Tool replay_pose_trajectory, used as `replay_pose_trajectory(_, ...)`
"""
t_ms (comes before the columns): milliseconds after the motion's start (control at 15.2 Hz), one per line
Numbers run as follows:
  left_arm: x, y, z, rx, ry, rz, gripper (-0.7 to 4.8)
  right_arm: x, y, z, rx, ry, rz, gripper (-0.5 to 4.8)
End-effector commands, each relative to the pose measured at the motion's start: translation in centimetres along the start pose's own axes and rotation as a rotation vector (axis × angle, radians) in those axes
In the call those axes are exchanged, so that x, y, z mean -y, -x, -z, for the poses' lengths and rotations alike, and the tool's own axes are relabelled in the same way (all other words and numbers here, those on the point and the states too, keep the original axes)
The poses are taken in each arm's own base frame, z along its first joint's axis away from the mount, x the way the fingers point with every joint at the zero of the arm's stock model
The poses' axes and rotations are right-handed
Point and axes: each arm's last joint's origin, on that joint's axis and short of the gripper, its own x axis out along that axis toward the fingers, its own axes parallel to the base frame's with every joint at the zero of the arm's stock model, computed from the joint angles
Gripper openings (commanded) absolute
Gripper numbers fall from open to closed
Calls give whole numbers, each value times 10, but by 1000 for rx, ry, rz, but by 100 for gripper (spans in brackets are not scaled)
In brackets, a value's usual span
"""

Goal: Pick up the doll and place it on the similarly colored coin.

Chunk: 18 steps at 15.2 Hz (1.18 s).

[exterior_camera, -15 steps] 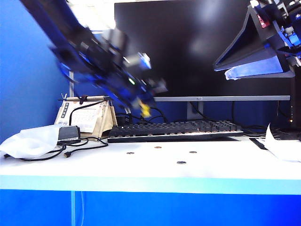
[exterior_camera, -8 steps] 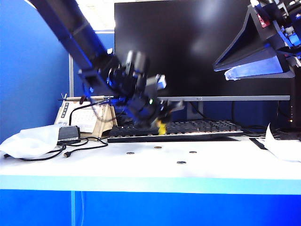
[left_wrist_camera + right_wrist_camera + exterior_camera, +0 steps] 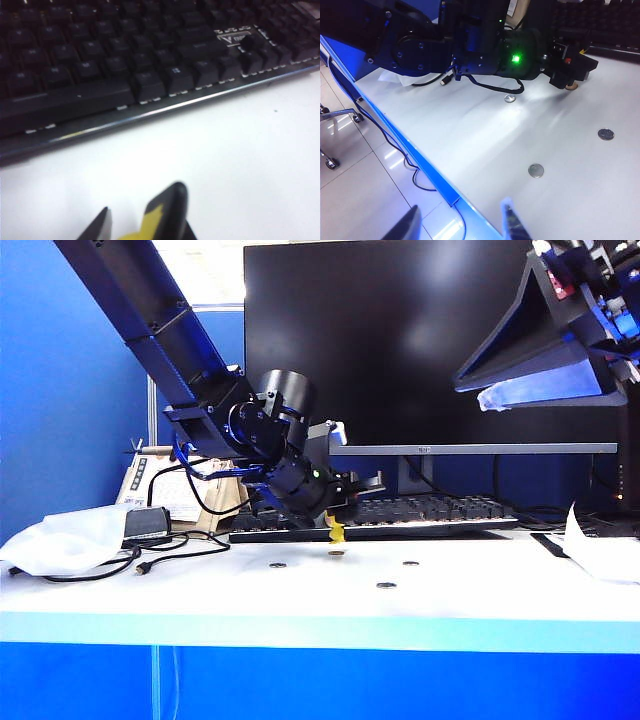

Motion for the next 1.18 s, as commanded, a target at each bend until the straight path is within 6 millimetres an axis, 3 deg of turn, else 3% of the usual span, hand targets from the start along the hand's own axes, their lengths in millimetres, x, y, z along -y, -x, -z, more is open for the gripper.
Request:
replay_pose_trajectory(66,1,-2,1,17,-1,-4,-5,-1,0,-3,15,8,-7,213)
replay_pose_trajectory(262,0,-4,8,-4,-12,-11,-5,-1,0,-1,12,6,-6,213)
replay_pose_trajectory(656,-2,-5,2,45,-74,-13,-5,0,-1,-1,14,7,2,212)
replay_pose_trajectory(984,-18,-5,-4,60,-62,-33,-6,7,-18,10,-61,-28,-48,213)
replay_pose_trajectory(1181,-17,-5,-4,61,-62,-32,-5,7,-19,8,-35,-16,-49,212)
